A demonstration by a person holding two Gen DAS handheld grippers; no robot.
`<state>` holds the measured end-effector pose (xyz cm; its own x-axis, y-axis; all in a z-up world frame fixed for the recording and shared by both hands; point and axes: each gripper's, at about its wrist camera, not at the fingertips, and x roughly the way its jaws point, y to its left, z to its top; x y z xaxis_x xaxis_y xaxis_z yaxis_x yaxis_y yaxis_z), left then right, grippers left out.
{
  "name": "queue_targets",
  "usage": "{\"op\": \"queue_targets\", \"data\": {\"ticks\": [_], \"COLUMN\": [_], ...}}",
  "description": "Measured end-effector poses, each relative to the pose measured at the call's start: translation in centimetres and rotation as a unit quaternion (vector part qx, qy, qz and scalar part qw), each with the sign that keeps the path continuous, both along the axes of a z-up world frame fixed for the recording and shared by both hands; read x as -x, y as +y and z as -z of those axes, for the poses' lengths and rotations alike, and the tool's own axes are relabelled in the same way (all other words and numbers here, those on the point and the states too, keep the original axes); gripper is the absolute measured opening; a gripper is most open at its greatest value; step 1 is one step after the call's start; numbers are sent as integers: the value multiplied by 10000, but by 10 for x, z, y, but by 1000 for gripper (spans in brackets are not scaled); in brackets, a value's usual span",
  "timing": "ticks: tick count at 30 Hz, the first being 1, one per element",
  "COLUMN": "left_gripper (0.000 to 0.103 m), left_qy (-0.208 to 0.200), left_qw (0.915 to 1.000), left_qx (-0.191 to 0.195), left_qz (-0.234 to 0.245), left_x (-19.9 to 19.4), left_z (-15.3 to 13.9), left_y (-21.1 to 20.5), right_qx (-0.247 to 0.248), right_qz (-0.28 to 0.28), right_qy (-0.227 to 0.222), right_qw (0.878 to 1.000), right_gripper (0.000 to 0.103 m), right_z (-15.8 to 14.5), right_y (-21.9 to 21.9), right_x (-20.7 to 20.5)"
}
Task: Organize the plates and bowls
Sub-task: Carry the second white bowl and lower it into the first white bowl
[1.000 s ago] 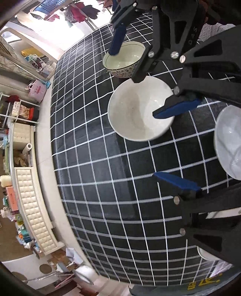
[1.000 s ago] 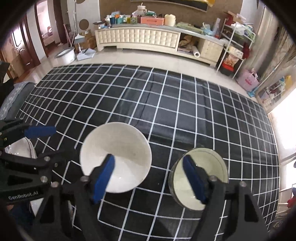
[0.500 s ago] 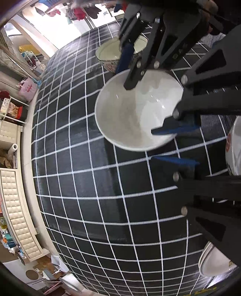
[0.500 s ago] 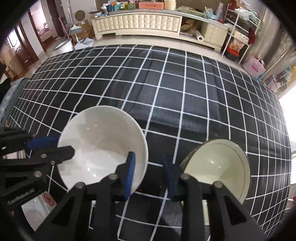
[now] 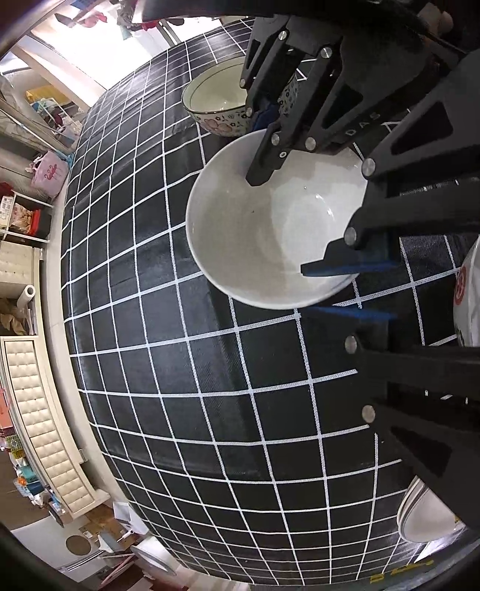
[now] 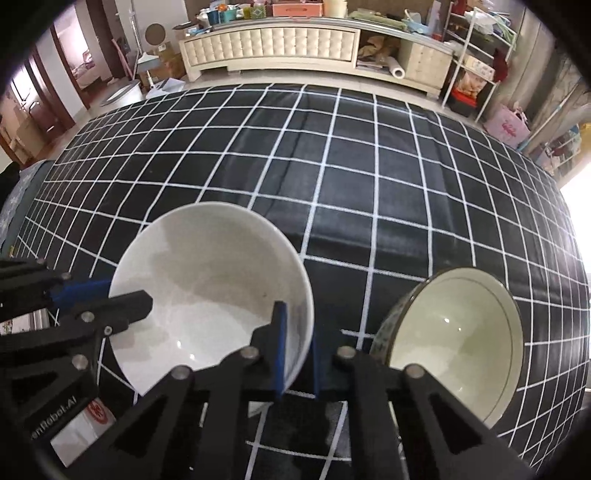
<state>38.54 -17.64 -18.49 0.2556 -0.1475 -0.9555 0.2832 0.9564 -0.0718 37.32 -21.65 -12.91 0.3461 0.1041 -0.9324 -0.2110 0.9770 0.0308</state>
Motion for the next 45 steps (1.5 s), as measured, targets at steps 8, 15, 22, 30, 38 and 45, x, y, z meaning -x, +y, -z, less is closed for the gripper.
{"op": "queue_targets", "data": {"ticks": [8,15,22,30,38,45], "left_gripper": [10,9,9,9,9,9], "left_qy": [11,-262,-423,-532,-319,-87], "left_qw": [10000,9996,9989,9978,9985,9986], "left_qx": [-20,47,107,157,102,114], "left_qz": [-51,-92,-196,-354,-437,-515], "left_x": [17,39,64,100,133,153], "left_z": [-6,-40,-67,-83,-65,-46], "left_y": [2,12,38,75,95,108], "right_qx": [-264,-373,-327,-331,-279,-407], "right_qz": [271,272,114,-12,-104,-68], "right_qy": [7,-173,-360,-476,-304,29], "right_qw": [9993,9988,9988,9983,9991,9991], "right_gripper": [11,10,10,10,10,10], "right_z": [-12,-40,-71,-86,-75,-57], "right_y": [-4,5,32,53,68,78], "right_x": [10,25,44,68,97,120]}}
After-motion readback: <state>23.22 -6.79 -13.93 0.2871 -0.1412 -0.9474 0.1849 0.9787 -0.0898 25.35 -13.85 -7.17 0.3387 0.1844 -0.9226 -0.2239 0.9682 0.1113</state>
